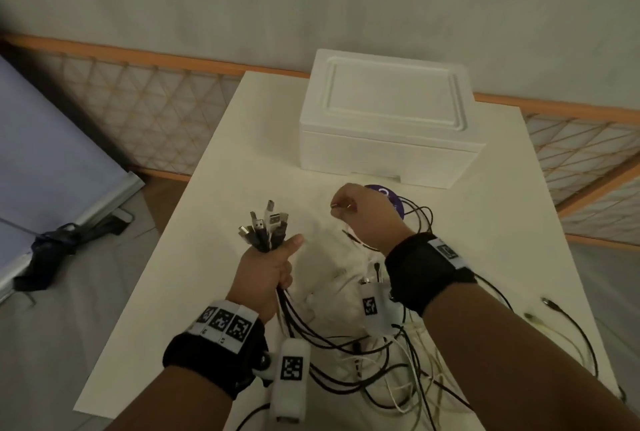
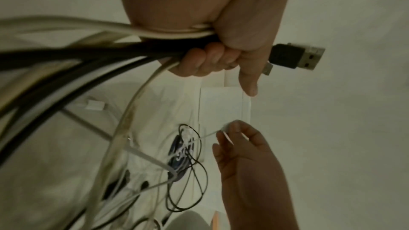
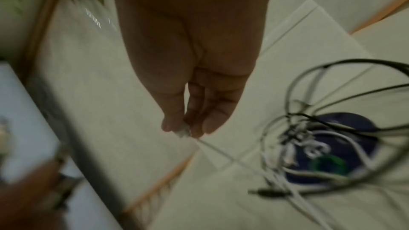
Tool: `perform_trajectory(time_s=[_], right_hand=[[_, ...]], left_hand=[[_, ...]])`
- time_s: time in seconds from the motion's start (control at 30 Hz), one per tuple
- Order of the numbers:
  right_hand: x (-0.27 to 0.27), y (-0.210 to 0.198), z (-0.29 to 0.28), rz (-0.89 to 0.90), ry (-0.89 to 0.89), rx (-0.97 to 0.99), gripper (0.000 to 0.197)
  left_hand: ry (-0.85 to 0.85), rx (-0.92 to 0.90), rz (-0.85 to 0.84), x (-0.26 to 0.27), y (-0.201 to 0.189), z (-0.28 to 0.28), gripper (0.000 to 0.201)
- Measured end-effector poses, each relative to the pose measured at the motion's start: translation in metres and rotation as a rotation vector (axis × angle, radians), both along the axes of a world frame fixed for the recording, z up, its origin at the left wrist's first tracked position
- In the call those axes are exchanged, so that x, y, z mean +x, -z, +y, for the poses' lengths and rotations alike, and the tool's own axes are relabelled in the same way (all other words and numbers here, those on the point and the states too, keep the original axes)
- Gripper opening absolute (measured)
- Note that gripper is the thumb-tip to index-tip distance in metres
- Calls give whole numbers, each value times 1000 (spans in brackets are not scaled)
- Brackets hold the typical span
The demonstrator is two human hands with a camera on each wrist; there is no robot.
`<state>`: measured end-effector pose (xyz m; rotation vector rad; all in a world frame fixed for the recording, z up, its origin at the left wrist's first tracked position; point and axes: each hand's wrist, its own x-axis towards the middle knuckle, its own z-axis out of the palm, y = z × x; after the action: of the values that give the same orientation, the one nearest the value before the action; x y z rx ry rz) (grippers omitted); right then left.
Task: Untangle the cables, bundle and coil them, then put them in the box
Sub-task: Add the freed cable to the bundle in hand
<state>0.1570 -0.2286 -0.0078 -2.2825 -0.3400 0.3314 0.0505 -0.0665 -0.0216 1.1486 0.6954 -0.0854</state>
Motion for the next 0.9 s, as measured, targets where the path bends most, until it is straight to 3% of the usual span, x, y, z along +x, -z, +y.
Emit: perform_trajectory(time_s=[0.07, 0.2, 0.3, 0.43, 0.53, 0.67, 0.77, 0.9], right_hand=[[-7, -30, -2, 18, -11, 92, 9], [-23, -69, -1, 68, -91, 207, 11], [-32, -75, 0, 56, -114, 320, 14], [-43, -61, -5, 82, -87, 438, 26], [-59, -46, -8, 189, -236, 204, 35], [-66, -29, -10, -26, -387, -170, 18], [-57, -20, -19, -55, -407, -358, 15], [-40, -13, -37, -88, -354, -467, 17]], left_hand=[[8, 8, -48, 7, -7, -6, 34], [132, 39, -153, 13, -24, -21, 16], [186, 79, -175, 12, -31, -32, 13], [88, 66, -215, 8, -35, -34, 15], [21, -34, -280, 5, -41, -32, 18], [18, -90, -350, -1, -49, -26, 23], [-2, -89, -403, -8, -53, -14, 28], [-91, -125, -435, -20, -56, 10, 35]])
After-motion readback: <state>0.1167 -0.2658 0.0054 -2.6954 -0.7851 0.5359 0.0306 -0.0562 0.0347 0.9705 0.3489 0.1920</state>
